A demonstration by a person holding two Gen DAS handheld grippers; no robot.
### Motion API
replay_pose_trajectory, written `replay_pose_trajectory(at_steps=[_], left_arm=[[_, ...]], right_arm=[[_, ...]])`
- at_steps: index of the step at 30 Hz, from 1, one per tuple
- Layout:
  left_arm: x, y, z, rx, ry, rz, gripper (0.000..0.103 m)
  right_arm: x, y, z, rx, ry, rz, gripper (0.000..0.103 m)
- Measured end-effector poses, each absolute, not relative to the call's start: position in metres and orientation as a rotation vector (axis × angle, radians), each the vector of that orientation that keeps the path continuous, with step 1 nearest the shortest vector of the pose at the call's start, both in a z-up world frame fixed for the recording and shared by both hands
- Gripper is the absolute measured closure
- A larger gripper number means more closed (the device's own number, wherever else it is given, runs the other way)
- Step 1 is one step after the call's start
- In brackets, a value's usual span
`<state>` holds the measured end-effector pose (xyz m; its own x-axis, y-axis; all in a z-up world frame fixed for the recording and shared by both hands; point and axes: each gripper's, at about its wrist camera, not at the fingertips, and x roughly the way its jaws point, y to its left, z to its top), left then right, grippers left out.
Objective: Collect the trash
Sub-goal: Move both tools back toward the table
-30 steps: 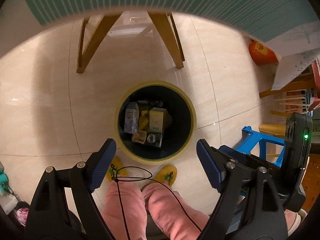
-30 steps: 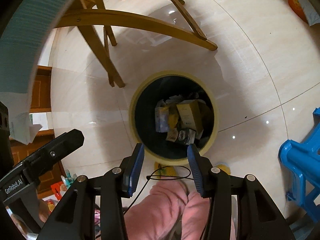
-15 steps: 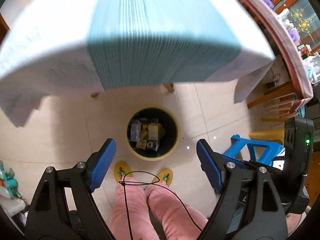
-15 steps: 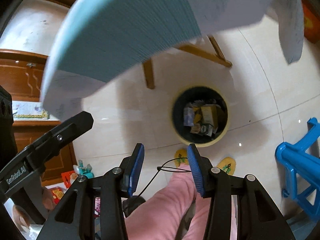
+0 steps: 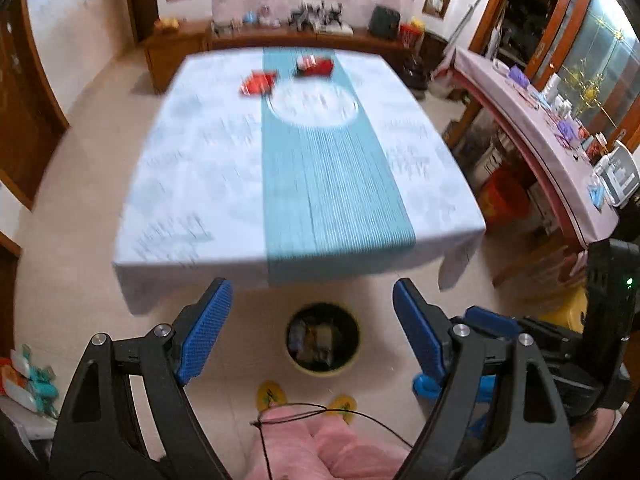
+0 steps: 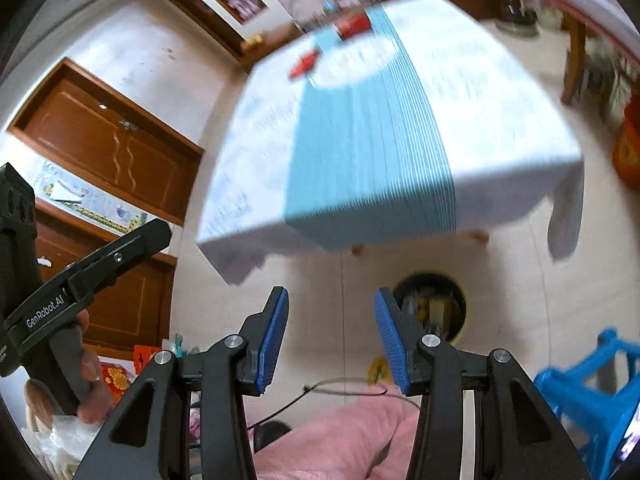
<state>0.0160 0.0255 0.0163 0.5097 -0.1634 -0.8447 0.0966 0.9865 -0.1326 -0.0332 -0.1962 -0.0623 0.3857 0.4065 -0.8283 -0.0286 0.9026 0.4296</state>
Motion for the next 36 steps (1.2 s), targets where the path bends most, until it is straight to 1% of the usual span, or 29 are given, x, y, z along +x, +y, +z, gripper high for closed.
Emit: replay_pose_trajectory(at_steps=[5, 12, 18, 23, 27, 30, 33, 36], left_arm=[[0.025, 0.04, 0.071, -0.065, 0.961, -0.084, 0.023], [0.059, 0.062, 0.125, -0.115, 0.986, -0.073, 0.023], [0.122, 0.082, 0.17, -0.135, 0.984, -0.085, 0.023], [0.194, 0.103, 0.203, -0.158, 0.947, -0.107, 0.023], [0.268, 0.119, 0.206, -0.187, 0.941, -0.18, 0.023], [0.33, 0.125, 0.195, -0.149, 0.944, -0.193, 0.023], [0.396, 0.123, 0.172, -0.067, 0.957, -0.227, 0.023], [0.464, 0.124, 0.134, -0.075, 1.007, -0.276, 0.023]], right_arm=[[-0.014, -0.197, -0.002, 0.342, 1.048, 0.342, 0.057], [0.024, -0.195, 0.081, 0.287, 0.932, 0.39, 0.057], [0.088, -0.184, 0.146, 0.228, 0.883, 0.4, 0.057], [0.159, -0.179, 0.195, 0.233, 0.844, 0.38, 0.057], [0.231, -0.177, 0.216, 0.242, 0.832, 0.335, 0.057], [0.287, -0.174, 0.222, 0.24, 0.837, 0.282, 0.057], [0.344, -0.171, 0.216, 0.238, 0.877, 0.24, 0.057], [0.417, -0.168, 0.195, 0.228, 0.926, 0.187, 0.057]])
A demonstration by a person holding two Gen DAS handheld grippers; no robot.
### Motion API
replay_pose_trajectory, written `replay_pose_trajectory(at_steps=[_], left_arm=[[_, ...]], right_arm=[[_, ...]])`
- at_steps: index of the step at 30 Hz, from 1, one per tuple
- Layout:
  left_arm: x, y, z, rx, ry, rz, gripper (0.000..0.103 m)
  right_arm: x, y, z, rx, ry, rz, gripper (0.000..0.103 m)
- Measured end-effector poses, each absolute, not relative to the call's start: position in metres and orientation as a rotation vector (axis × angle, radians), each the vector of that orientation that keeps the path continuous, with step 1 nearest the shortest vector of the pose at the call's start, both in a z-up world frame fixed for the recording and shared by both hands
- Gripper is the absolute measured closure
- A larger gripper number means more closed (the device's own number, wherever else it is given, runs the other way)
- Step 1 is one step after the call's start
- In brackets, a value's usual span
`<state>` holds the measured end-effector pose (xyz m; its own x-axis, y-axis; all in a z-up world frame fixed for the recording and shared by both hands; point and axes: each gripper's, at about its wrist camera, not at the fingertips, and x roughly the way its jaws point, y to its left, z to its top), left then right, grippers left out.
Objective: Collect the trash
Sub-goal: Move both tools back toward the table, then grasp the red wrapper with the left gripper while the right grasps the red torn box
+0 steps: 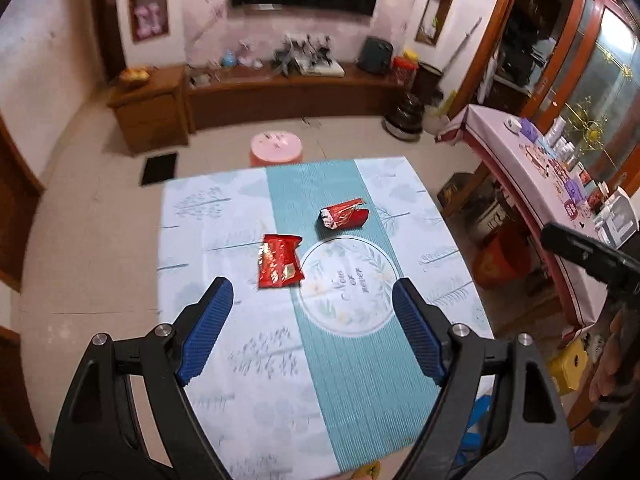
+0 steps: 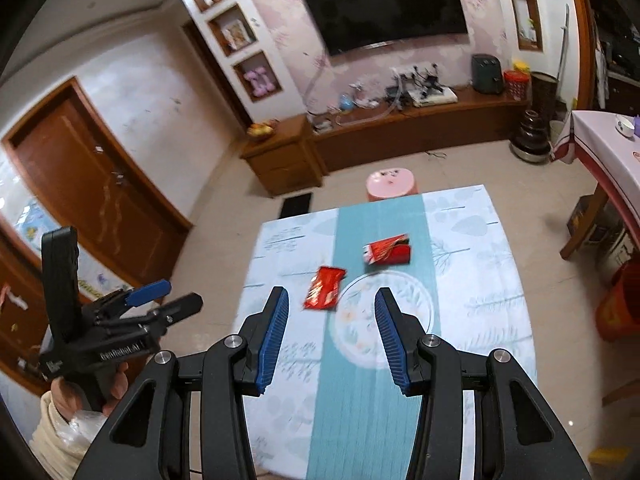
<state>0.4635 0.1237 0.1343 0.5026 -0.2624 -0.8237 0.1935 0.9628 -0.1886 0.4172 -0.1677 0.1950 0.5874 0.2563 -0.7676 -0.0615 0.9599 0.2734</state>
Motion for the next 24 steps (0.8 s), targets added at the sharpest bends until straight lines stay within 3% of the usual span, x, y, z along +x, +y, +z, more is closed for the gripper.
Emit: replay_pose_trajectory(at_steps=[6, 13, 19, 24], left_arm=[[0.585, 0.124, 0.013, -0.173, 1.185, -0.272, 0.024], [0.649, 0.117, -0.118, -0.25, 1.339, -0.172, 0.026], [0.661, 0.109, -0.177, -0.267, 1.412, -0.141, 0.026], [0.663, 0.105, -0.195, -0.258, 1.424, -0.107, 0.026]], right_arm=[[0.526, -0.174, 0.108, 0.304, 1.02, 0.094, 0.057], [0.608, -0.19, -0.013, 0.417, 1.116, 0.02, 0.057], [0.651, -0.204, -0.084, 0.509, 1.17, -0.027, 0.057], [0.666, -0.21, -0.121, 0.554, 1.208, -0.049, 0.057]])
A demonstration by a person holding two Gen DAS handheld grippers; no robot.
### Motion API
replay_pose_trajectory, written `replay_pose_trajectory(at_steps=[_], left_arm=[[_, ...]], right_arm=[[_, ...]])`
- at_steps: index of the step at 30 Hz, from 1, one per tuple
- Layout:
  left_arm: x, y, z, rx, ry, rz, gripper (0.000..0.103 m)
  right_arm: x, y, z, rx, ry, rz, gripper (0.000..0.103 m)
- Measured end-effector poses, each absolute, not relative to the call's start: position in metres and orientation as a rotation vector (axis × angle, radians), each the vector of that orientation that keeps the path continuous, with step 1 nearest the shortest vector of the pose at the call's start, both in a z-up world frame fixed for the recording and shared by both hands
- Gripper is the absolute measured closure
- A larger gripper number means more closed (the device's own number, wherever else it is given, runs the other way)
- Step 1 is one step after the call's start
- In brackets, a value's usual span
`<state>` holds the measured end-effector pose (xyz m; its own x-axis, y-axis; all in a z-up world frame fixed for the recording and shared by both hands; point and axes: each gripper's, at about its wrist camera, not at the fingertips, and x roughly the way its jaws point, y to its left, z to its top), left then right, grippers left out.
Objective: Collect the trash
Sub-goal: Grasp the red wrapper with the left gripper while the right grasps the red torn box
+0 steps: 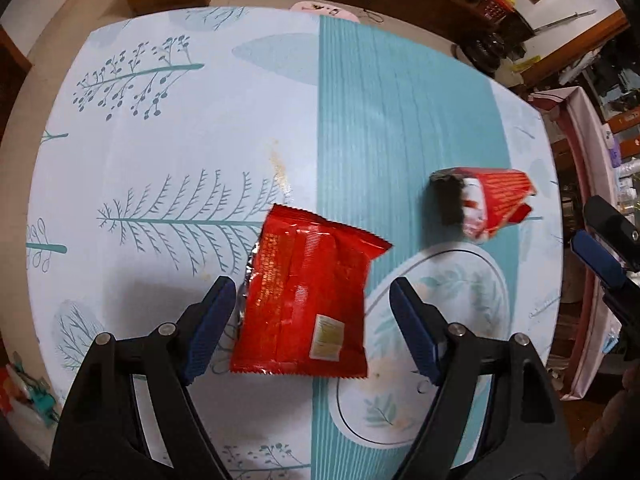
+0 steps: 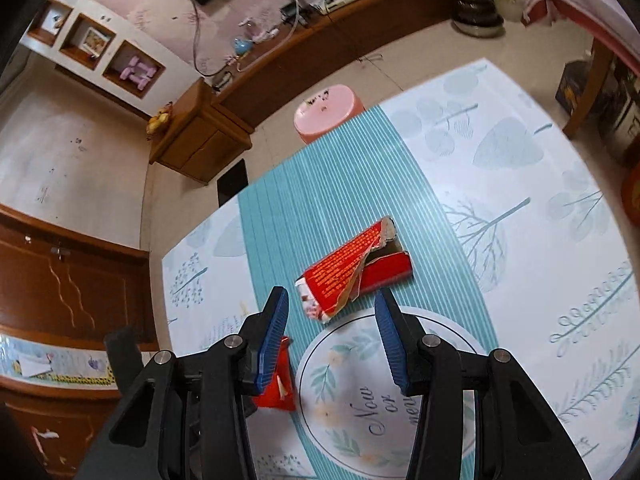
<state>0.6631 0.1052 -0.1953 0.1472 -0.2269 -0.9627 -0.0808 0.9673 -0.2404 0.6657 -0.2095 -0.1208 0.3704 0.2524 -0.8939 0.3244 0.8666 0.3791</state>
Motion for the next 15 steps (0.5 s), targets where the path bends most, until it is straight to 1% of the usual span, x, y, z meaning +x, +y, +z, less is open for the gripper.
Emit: replay_pose_trajectory(at_steps=[4, 6, 7, 15], left_arm=[[0.659, 0.097, -0.209, -0.238, 1.452, -0.09, 0.026], [0.658, 0.092, -0.212, -0.202, 1.435, -0.087, 0.026], [0.657, 0.09, -0.213, -0.19, 1.431, -0.087, 0.026], [0.65, 0.073, -0.225, -0.135, 1.432, -0.1, 0.026]], right_arm=[[0.672, -0.215, -0.142, 0.596, 1.238, -0.081, 0.057], [0.677, -0.219, -0.154, 0.633, 1.248, -0.105, 0.049], [0.678, -0.22, -0.157, 0.647, 1.249, -0.113, 0.048], [0.698, -0.227, -0.198, 0.771, 1.283, -0.179, 0.046]])
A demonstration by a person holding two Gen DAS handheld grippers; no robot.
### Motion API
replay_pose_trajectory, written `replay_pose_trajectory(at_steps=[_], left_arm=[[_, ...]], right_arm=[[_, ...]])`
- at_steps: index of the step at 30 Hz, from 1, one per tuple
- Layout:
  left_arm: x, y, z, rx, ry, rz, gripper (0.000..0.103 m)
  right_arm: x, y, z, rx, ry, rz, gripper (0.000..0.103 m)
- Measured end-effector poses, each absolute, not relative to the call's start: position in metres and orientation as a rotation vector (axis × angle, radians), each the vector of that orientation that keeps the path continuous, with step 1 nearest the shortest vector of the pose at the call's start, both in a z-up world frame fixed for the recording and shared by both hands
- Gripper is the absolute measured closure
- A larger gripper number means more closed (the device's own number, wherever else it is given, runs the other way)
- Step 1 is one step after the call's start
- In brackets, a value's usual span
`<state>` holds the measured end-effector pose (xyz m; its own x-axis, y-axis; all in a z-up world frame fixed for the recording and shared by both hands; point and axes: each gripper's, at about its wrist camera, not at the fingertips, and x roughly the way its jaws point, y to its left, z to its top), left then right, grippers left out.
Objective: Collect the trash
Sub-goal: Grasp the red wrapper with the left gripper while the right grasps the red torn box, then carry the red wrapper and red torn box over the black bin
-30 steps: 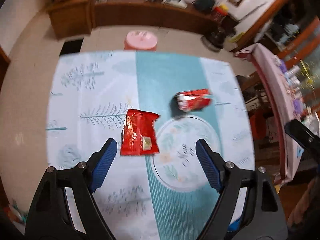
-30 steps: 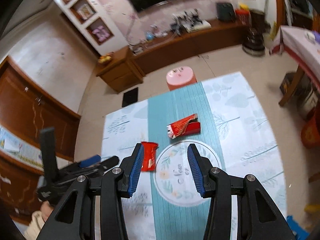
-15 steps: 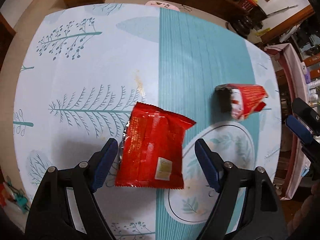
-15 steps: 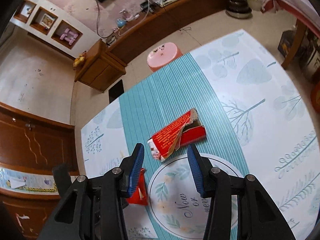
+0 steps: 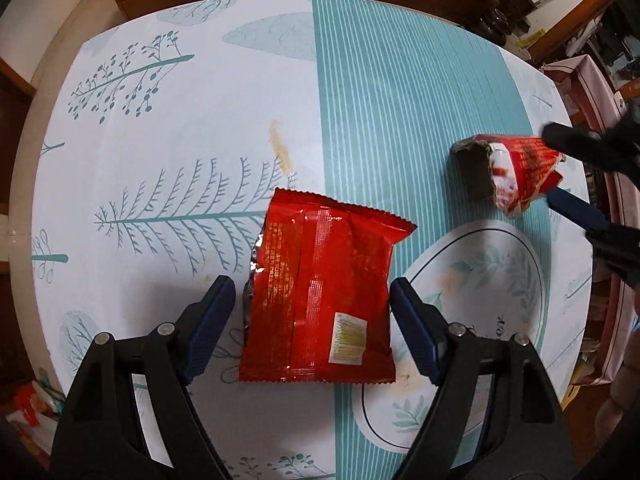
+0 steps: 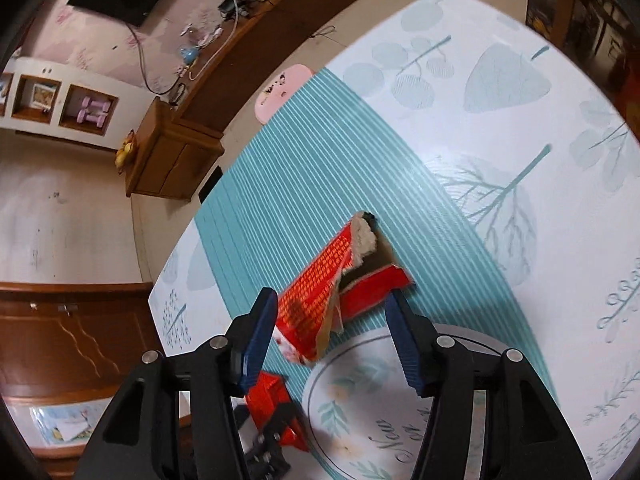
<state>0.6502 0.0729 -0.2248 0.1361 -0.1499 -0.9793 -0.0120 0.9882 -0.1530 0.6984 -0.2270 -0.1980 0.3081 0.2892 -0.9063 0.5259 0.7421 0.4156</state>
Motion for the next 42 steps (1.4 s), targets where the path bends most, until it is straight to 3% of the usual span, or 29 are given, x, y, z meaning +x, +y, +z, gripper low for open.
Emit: replay_pose_trajectory(at_steps=[2, 8, 11, 12, 13, 20, 27, 29, 42], left_arm=[[0.649, 0.08, -0.223, -0.144, 1.433, -0.107, 0.027], [0.647, 0.089, -0.219, -0.156, 1.43, -0.086, 0.044], [0.646, 0.093, -0.219, -0.173, 1.427, -0.094, 0.052], [0.645, 0.095, -0.217, -0.179, 1.425, -0.096, 0.061], [0.646, 0.095, -0.217, -0.196, 1.423, -0.112, 0.076], [0.628, 0.095, -0.216, -0.224, 1.427, -0.162, 0.092], [0.58, 0.073, -0.21, -0.203, 1.448, -0.208, 0.095], [0.559, 0.069, -0.204, -0.202, 1.446, -0.216, 0.103], [0.379, 0.038, -0.121, -0.224, 1.313, -0.166, 0.103]], right_arm=[[0.706, -0.221, -0.208, 0.765, 1.305, -0.195, 0.046], [0.721, -0.202, -0.235, 0.727, 1.34, -0.209, 0.047], [0.721, -0.189, -0.235, 0.659, 1.344, -0.154, 0.061], [0.718, -0.183, -0.234, 0.632, 1.351, -0.129, 0.064], [0.716, -0.179, -0.234, 0.61, 1.357, -0.114, 0.065], [0.674, -0.158, -0.236, 0.556, 1.385, -0.032, 0.071], [0.606, -0.155, -0.235, 0.596, 1.389, 0.03, 0.078], [0.582, -0.156, -0.229, 0.619, 1.38, 0.046, 0.079], [0.378, -0.181, -0.153, 0.617, 1.285, 0.242, 0.08]])
